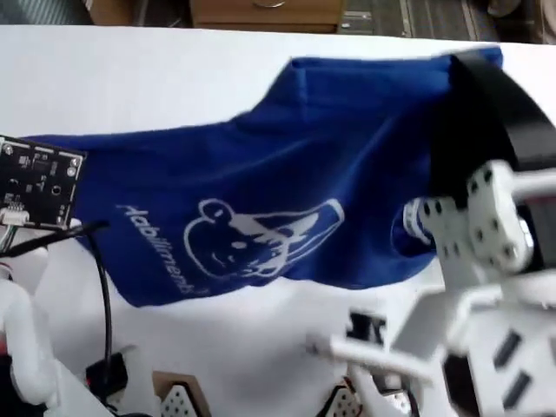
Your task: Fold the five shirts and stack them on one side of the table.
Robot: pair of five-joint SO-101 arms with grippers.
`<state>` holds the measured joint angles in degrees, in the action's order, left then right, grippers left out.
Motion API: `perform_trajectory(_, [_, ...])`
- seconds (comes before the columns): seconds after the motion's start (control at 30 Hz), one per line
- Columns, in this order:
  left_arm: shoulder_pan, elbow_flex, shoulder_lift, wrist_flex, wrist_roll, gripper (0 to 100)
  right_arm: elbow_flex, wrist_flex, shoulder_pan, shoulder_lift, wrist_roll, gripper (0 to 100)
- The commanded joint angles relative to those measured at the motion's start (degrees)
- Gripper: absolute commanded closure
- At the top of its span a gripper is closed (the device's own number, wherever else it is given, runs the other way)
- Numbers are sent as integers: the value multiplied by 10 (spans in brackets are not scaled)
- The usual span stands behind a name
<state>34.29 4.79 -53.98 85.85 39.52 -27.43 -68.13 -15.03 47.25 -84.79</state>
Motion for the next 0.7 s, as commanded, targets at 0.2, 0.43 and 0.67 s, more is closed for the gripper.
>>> perform_trajectory(0.2, [5, 31, -2, 55, -26, 980, -7, -72, -31, 36, 5, 978])
perform_trajectory(0.43, [4, 1, 3, -2, -26, 980, 19, -58, -29, 6, 6, 978])
perform_trajectory(0.67, [-35, -138, 4, -134, -23, 980, 99, 39, -28, -73, 6, 978])
